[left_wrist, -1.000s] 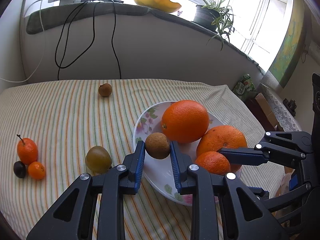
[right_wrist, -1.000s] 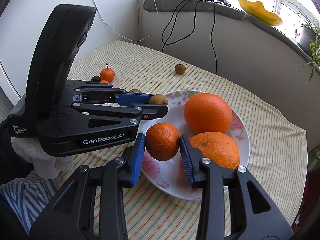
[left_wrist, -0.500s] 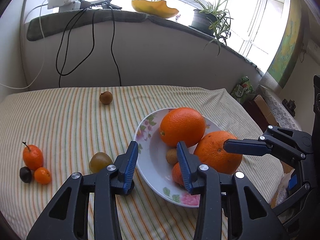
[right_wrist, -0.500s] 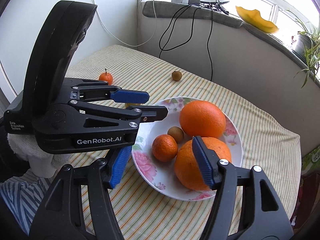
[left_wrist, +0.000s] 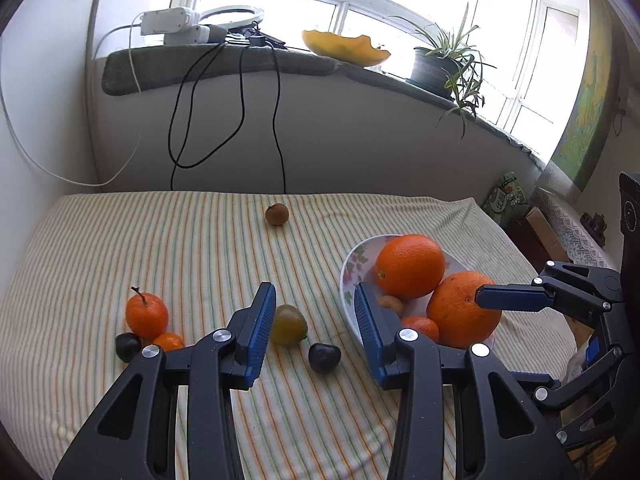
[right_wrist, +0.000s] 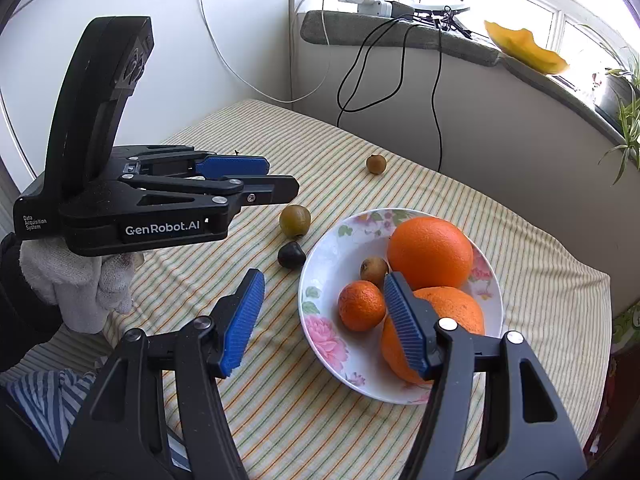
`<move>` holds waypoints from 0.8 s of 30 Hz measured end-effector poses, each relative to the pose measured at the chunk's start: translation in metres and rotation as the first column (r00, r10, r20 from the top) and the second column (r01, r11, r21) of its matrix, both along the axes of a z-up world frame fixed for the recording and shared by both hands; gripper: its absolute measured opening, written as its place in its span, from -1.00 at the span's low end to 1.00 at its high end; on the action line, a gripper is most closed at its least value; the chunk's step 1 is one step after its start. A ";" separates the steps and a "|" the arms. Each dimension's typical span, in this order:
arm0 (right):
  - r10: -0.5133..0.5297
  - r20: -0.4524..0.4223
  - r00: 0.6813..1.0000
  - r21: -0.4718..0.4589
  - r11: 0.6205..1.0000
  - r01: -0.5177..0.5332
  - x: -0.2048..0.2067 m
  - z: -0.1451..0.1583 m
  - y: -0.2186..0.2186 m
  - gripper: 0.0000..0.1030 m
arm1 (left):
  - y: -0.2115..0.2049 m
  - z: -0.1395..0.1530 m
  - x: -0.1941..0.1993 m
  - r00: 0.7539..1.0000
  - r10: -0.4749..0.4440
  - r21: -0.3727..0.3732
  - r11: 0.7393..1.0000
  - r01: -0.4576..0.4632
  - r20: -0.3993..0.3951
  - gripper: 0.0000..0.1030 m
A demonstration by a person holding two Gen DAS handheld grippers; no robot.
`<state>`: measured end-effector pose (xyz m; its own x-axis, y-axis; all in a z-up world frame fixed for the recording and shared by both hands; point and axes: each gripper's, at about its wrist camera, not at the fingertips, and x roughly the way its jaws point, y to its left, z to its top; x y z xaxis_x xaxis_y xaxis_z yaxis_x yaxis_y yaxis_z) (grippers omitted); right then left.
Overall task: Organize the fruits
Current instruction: 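Move the right tool to the olive kiwi while the left tool approaches a dark plum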
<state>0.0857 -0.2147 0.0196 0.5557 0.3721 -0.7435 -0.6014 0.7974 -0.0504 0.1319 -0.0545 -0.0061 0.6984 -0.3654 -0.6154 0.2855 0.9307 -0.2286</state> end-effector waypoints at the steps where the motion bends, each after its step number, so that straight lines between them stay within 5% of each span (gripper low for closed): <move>1: 0.004 -0.003 1.000 0.003 1.000 -0.004 0.001 0.001 0.002 0.26 | 0.006 0.001 -0.001 1.000 0.013 0.009 1.000 -0.013 0.006 -0.06; 13: 0.071 -0.029 0.997 -0.006 0.997 -0.071 0.020 0.001 0.037 0.26 | 0.083 -0.012 -0.018 0.989 0.146 0.037 0.989 -0.146 -0.015 -0.05; 24: 0.125 -0.085 0.989 -0.068 0.989 -0.131 0.049 -0.015 0.065 0.22 | 0.107 -0.041 -0.014 0.983 0.164 0.029 0.986 -0.162 -0.086 -0.05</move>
